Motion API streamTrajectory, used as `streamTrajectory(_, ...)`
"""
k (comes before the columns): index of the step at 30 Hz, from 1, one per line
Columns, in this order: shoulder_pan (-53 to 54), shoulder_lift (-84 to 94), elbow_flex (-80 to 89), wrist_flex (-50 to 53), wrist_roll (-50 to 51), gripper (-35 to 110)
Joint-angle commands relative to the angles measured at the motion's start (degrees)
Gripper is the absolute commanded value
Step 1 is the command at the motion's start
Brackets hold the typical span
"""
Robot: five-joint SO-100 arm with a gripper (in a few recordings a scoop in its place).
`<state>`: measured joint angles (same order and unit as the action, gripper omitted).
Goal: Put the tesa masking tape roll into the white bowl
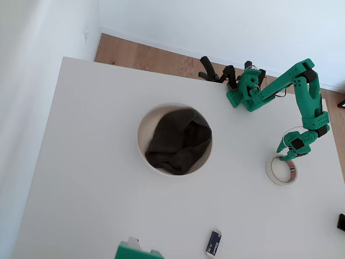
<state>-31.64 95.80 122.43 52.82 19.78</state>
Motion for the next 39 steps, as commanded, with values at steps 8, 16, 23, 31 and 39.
streamTrajectory(8,-1.2,0.5,-4.0,1.1,0.1,-8)
streamTrajectory(16,-1.7,4.2,-3.5,1.6,0.7,-8)
streamTrajectory(23,-0.1,17.9,-3.6,5.9,-0.2,-8)
streamTrajectory(31,2.7,33.2,-4.9,11.3,-0.9,-8)
streamTrajectory(39,14.7,43.4,-10.1,15.5,-4.0,-8)
